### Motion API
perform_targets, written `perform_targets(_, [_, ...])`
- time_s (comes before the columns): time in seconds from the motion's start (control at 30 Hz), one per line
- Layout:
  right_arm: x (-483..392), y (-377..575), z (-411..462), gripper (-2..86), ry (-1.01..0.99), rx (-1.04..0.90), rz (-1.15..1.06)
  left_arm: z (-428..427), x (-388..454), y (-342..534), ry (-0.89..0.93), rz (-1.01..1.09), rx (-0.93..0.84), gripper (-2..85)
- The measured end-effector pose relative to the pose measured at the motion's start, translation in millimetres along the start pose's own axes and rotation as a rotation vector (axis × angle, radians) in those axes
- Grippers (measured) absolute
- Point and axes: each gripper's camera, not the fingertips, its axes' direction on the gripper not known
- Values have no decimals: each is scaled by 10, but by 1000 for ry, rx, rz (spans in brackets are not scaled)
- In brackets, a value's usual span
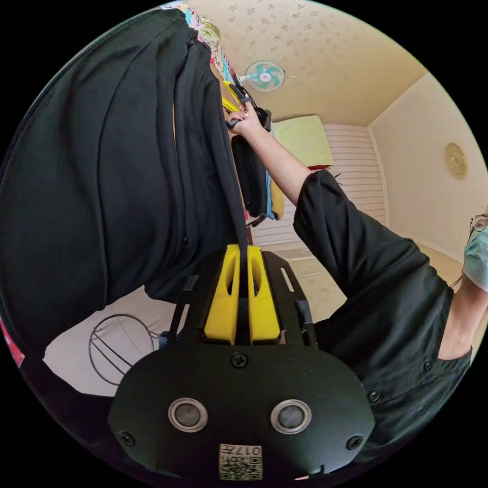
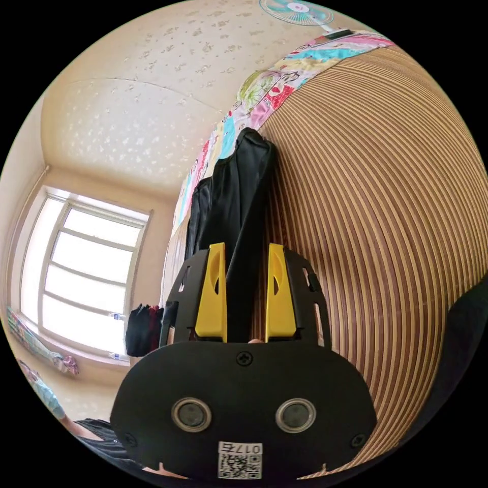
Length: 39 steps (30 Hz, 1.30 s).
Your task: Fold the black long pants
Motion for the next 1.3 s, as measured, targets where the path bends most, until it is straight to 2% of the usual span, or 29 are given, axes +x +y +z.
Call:
perform_targets(0.13, [-329,-218,136,75,117,87,-2,-151,-92,98,31,-14,27,-3])
perform_targets(0.2, [-969,-291,322,46,374,105,-130,-294,-113,224,49,-9,79,-3])
perform_targets(0.3, [-1973,-158,791,35,618,139,-334,-504,-138,405,89,-13,153,-2])
perform_targets(0.37, [-2588,52,1039,32,630,197,-470,-646,-116,507,105,-16,192,-2])
perform_targets(0.47, [-3432,424,1447,30,509,220,-661,-951,-14,726,43,-40,285,2])
perform_targets(0.6, [-3831,528,1955,31,284,-8,-704,-1320,-65,992,-153,-160,350,30])
perform_targets(0.7, [-3773,780,1922,35,302,-13,-737,-1489,-182,1095,-267,-239,360,98])
perform_targets(0.93, [-2869,2064,1173,54,254,-193,-891,-1468,-65,956,-397,-159,346,100])
perform_targets(1.1, [-1982,3113,538,71,132,-322,-755,-1258,54,734,-510,-108,295,85])
perform_targets(1.2, [-1682,3535,458,86,153,-363,-661,-1148,70,744,-552,-116,295,58])
perform_targets(1.3, [-1535,3740,302,86,91,-286,-606,-1145,137,771,-578,-73,282,46])
